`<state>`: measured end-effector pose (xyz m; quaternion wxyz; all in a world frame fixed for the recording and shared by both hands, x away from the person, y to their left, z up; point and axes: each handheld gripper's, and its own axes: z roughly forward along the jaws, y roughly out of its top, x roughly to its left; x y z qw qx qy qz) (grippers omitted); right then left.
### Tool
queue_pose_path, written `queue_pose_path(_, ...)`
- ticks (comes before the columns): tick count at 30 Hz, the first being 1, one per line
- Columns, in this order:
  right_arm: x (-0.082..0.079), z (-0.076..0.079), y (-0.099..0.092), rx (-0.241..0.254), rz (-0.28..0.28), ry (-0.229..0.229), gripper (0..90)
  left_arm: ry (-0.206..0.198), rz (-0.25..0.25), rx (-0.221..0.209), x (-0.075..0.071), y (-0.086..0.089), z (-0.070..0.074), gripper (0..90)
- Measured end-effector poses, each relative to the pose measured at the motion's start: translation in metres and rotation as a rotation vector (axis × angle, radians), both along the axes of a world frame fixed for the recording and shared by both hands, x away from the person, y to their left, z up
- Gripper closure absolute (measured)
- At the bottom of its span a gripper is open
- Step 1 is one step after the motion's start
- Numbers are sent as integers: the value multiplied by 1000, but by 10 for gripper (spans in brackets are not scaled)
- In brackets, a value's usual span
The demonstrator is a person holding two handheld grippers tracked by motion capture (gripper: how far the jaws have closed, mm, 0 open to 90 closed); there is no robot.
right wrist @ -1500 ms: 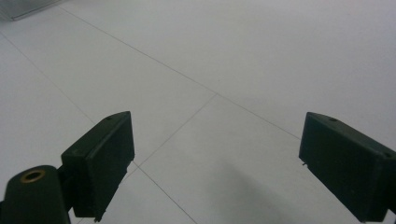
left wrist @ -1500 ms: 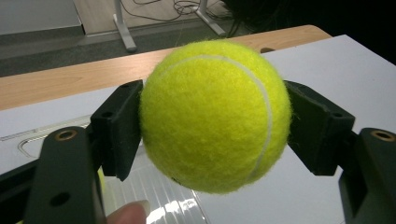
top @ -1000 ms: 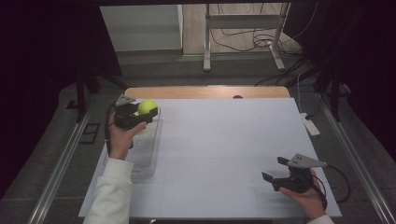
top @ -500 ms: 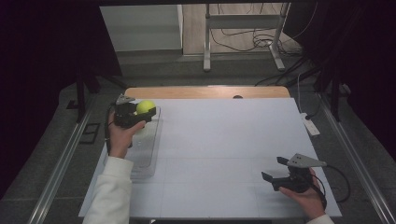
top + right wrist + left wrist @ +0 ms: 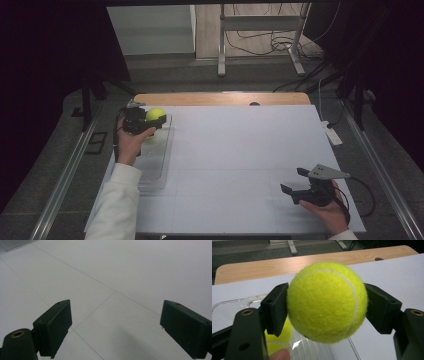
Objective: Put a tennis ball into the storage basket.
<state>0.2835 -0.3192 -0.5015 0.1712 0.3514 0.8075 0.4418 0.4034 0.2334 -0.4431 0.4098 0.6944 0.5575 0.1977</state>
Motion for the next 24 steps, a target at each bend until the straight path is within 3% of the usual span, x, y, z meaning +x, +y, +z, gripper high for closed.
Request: queue_pose_path(24,0,0,0,-3,-3,4,108,86,13,39,18,3,-18,271)
